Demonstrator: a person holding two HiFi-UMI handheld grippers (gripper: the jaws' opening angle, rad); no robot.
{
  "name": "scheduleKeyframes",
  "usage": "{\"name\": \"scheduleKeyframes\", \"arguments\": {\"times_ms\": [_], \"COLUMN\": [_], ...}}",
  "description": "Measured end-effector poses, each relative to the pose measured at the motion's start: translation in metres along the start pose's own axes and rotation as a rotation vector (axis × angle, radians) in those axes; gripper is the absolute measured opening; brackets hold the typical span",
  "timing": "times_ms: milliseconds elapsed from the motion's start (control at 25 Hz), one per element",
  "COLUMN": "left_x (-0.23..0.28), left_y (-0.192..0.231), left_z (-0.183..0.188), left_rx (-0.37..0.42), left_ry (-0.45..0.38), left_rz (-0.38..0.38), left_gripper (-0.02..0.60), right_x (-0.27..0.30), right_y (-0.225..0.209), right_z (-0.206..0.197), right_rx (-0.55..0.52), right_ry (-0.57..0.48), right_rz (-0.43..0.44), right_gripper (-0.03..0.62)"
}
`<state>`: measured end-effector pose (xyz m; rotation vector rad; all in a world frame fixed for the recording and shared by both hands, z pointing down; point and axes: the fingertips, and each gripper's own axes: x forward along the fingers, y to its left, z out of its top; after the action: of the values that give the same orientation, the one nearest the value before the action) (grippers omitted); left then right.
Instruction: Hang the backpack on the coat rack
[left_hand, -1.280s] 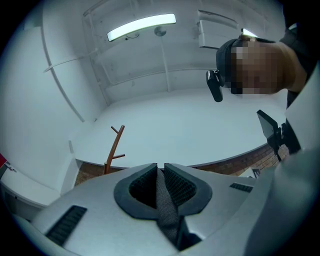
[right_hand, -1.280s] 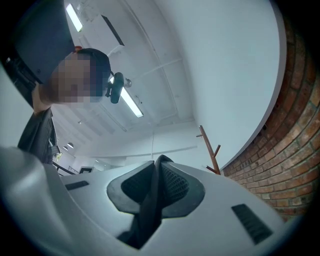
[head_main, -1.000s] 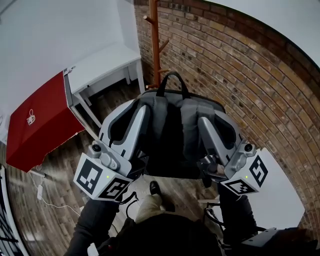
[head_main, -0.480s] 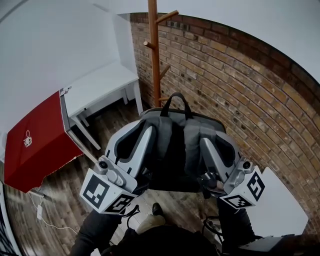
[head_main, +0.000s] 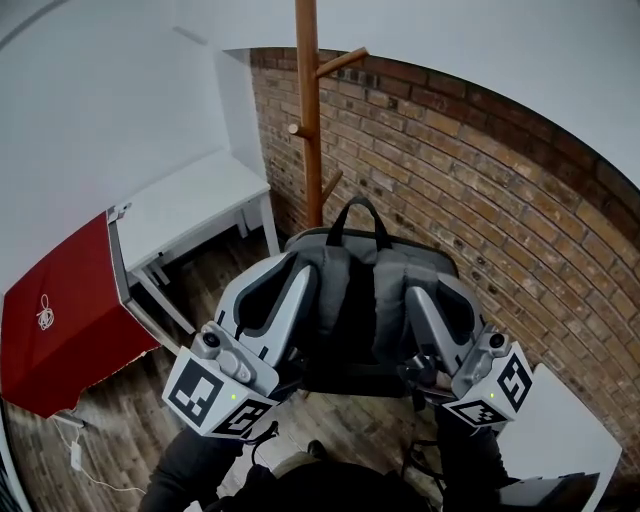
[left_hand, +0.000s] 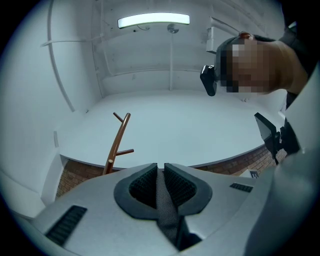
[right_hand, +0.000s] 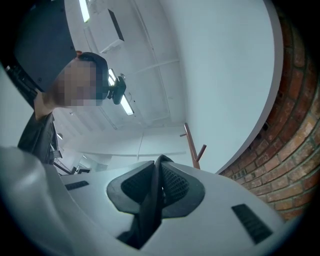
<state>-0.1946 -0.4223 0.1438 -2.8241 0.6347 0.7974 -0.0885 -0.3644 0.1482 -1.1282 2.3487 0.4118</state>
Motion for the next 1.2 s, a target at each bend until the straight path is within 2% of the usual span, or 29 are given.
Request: {"name": "scheduleKeyframes", "arguments": {"times_ms": [280,480,920,1200], "left_x": [0.014,0.027,0.076,0.140], "left_y": [0.047,0.056,0.051,0.061], "left_z": [-0.005,-0.005,-0.014,-0.005], "left_rx": [-0.014,0.007,0.042,0.102], "left_ry": [0.011,0.014,0.027,0.024], "left_rz": [-0.019,-0.037,-0.020,0.028], "left_gripper": [0.052,0.052,0.052,0.052], "right_x": [0.036,0.046,0.043,0.068], "right_y": [-0.024,-0.037,-0.082,-0.144], "right_z": [-0.024,-0.027,-0.008,0.019], "right_rx": [0.005,0.012,0.002,0.013], "right_ry": [-0.024,-0.041,-0.064,-0.096], "right_rz": [-0.020,-0.037,-0.010,0.037], "right_gripper": [0.044,0.044,0.044,0.044]}}
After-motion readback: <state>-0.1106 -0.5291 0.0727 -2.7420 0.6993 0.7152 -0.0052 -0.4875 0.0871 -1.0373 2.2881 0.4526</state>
